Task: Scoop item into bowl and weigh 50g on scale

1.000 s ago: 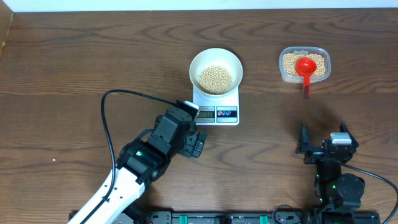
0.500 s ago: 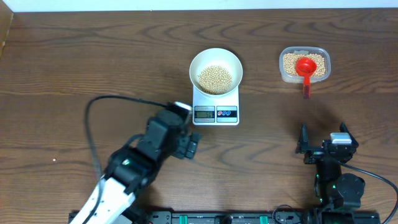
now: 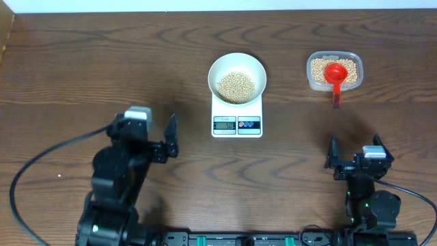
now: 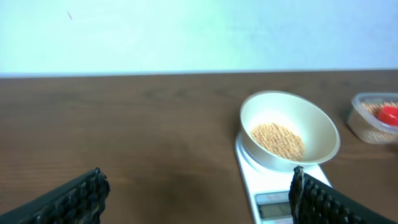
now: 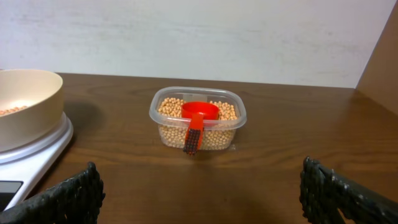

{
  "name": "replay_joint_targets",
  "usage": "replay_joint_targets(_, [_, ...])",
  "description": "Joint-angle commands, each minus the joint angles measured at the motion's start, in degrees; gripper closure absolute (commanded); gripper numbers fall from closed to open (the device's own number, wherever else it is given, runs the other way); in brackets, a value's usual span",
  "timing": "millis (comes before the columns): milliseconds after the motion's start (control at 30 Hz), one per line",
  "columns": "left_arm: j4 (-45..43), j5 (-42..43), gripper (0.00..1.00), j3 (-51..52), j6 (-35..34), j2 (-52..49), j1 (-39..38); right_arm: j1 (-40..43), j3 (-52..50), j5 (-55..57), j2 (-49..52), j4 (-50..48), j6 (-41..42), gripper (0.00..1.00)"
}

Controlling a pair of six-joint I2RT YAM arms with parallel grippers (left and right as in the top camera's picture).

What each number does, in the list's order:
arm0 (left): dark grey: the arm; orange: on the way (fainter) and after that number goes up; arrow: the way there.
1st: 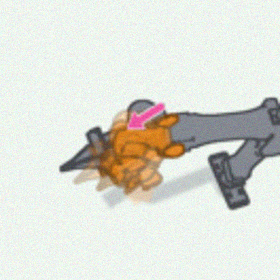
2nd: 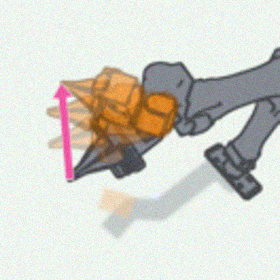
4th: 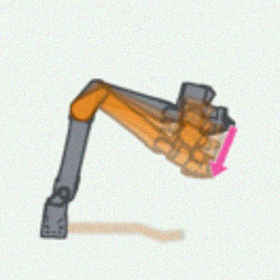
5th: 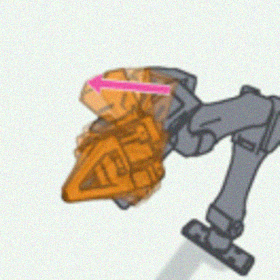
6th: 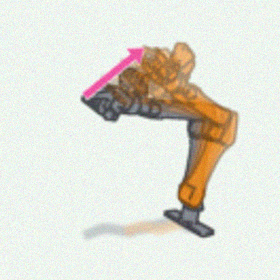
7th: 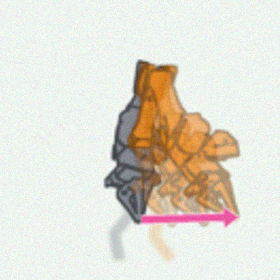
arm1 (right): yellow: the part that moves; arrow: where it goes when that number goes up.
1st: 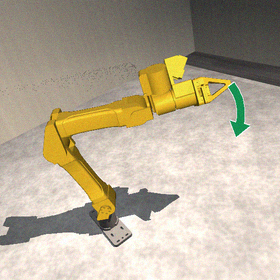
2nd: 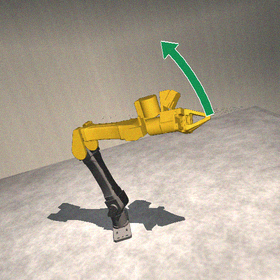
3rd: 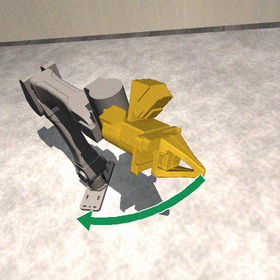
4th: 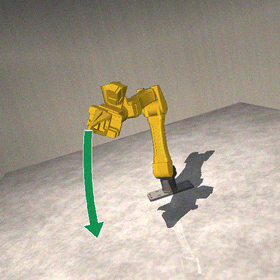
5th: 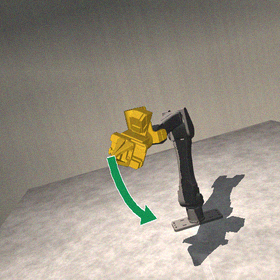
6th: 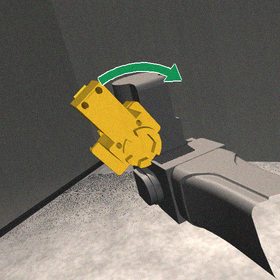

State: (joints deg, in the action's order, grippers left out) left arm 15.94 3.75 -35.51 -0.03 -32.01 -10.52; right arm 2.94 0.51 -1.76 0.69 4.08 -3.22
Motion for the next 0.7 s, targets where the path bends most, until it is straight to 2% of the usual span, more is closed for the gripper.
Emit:
replay_joint_targets(0, [-3.7, 3.8, 0.05, 6.0, 6.3, 6.1, 4.3, -0.4, -0.2, -0.5, -0.4, 0.0, 0.0, 0.01])
replay_joint_targets(233, [-12.2, 4.7, 0.05, 20.0, 6.8, 18.6, 11.6, -0.4, -0.2, -0.5, -0.4, 0.0, 0.0, 0.01])
replay_joint_targets(400, [-14.6, 4.7, 0.05, 28.7, 8.2, 25.9, 13.7, -0.4, -0.2, -0.5, -0.4, 0.0, 0.0, 0.01])
replay_joint_targets(667, [-14.9, 4.6, 0.05, 33.6, 13.1, 31.0, 13.7, -0.4, -0.2, -0.5, -0.4, 0.0, 0.0, 0.01])
